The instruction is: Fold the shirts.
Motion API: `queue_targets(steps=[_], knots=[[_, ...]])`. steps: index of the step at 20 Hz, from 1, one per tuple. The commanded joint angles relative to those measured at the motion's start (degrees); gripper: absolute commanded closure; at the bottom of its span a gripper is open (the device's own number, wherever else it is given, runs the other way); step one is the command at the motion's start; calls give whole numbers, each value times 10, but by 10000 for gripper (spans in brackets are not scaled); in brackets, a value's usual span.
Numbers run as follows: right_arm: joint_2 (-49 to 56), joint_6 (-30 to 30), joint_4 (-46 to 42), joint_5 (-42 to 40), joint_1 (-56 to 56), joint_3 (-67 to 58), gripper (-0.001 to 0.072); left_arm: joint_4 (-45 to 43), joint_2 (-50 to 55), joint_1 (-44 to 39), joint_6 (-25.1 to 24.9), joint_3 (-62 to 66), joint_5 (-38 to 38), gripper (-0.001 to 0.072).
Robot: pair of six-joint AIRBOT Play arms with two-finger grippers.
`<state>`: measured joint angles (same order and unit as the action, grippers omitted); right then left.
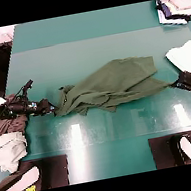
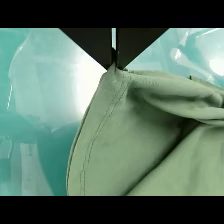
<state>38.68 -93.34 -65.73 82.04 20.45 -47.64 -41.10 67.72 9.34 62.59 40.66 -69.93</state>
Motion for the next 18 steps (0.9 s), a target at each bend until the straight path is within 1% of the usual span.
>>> queue_targets(steps=[1,3,5,7,9,12,15,16,18], knots=[[0,0,9,-12,0,-3,698,31,-1,0,-5,10,-18,681],[0,14,31,-17,0,-31,697,58,-1,1,-4,64,-44,681],[0,25,50,-21,0,-92,697,82,-19,0,4,155,-63,682],[0,26,52,-24,0,-172,698,85,-51,1,31,284,-66,681],[0,27,51,-25,0,-262,698,85,-75,1,46,423,-73,681],[5,30,51,-23,0,-401,698,76,-90,0,82,651,-87,681],[37,30,45,15,0,-551,698,61,-94,0,125,841,-89,681],[52,30,44,34,0,-599,697,61,-106,1,126,867,-81,681],[87,30,42,76,0,-695,698,55,-138,0,127,871,-66,681]])
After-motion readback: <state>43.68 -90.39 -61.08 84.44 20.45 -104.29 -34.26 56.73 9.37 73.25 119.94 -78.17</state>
